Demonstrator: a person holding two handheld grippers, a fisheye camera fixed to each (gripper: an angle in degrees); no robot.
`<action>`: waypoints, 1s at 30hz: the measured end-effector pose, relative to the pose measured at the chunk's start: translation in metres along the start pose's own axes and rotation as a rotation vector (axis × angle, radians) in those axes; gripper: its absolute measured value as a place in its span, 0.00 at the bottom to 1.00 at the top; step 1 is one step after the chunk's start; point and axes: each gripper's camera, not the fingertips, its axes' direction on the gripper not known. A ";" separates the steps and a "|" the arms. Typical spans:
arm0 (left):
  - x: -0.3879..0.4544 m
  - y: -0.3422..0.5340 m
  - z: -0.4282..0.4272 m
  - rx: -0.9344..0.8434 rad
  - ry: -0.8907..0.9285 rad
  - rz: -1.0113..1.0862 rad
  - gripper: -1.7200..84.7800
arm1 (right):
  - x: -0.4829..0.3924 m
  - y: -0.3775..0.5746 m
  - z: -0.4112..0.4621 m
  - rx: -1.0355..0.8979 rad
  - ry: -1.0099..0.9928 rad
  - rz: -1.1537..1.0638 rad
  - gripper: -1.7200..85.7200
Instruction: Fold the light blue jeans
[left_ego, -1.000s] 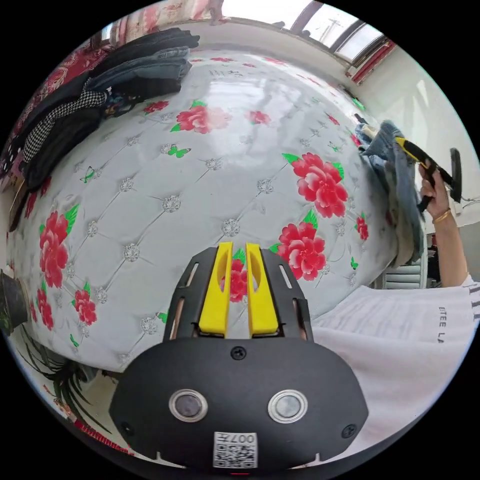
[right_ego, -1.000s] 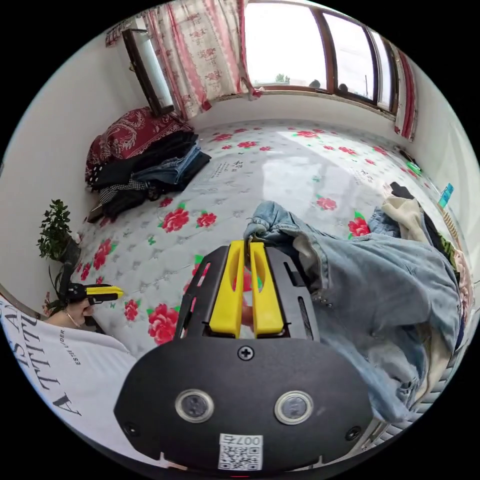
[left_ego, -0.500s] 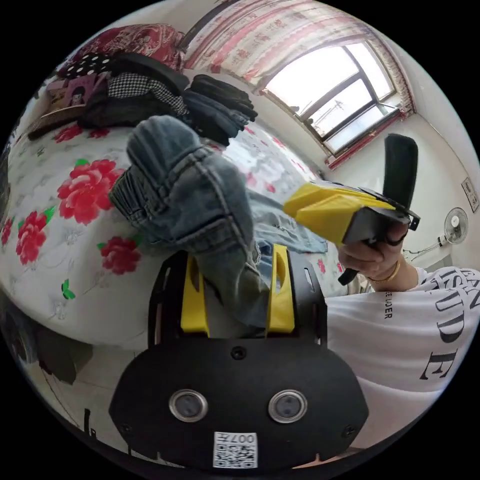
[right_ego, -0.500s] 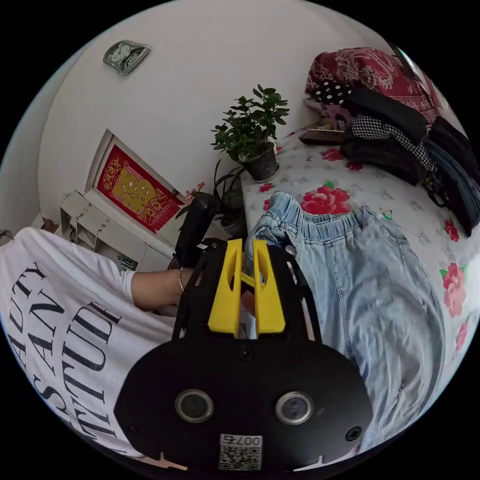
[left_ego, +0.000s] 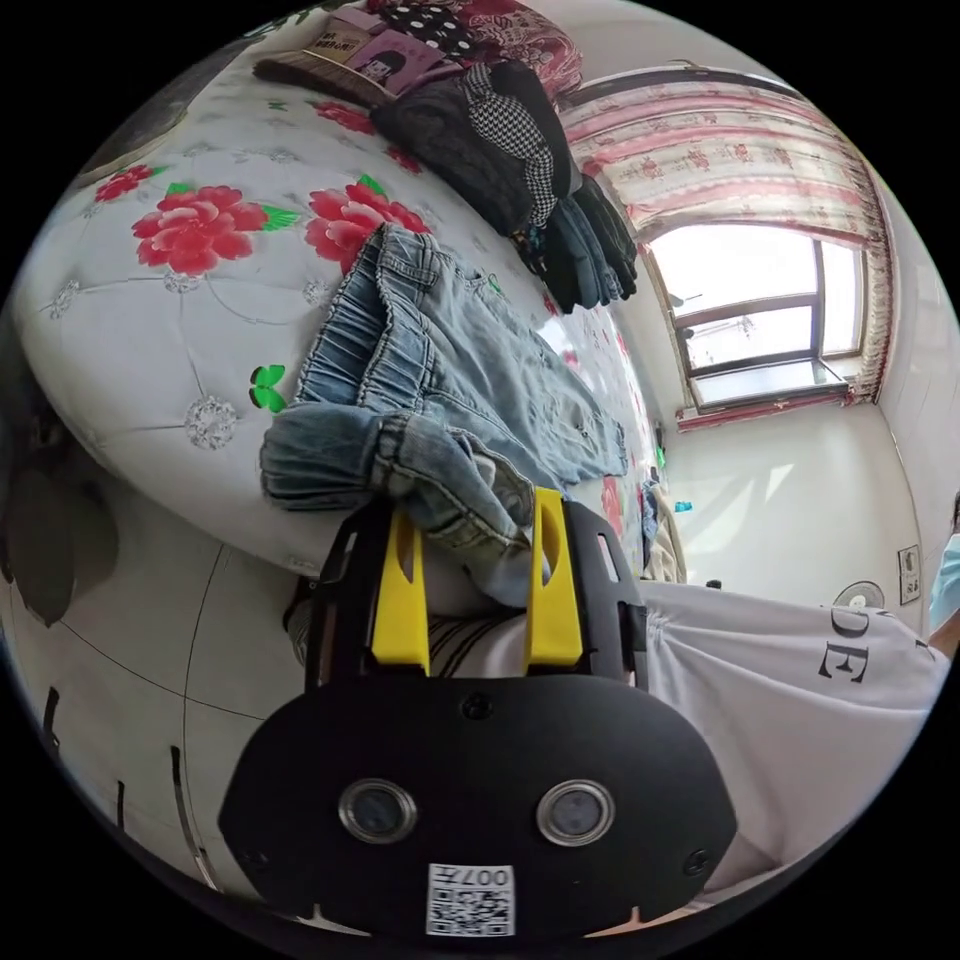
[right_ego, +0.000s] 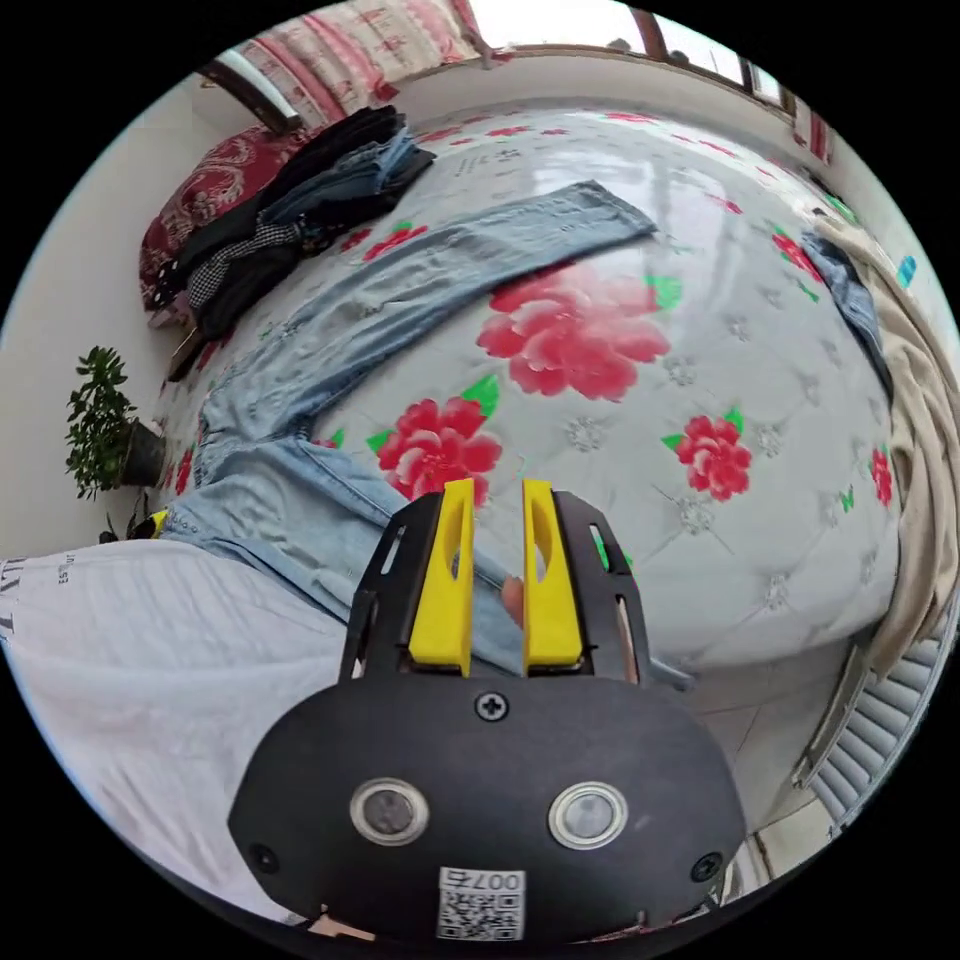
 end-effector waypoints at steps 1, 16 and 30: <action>0.003 -0.008 -0.001 -0.011 -0.017 -0.026 0.18 | 0.015 0.016 -0.004 0.002 0.025 0.064 0.09; 0.039 -0.071 -0.012 -0.028 -0.067 -0.081 0.03 | -0.016 0.029 0.022 -0.111 0.144 -0.055 0.04; 0.073 -0.096 -0.075 0.073 -0.116 0.004 0.04 | -0.086 -0.088 -0.037 0.248 0.226 -0.136 0.08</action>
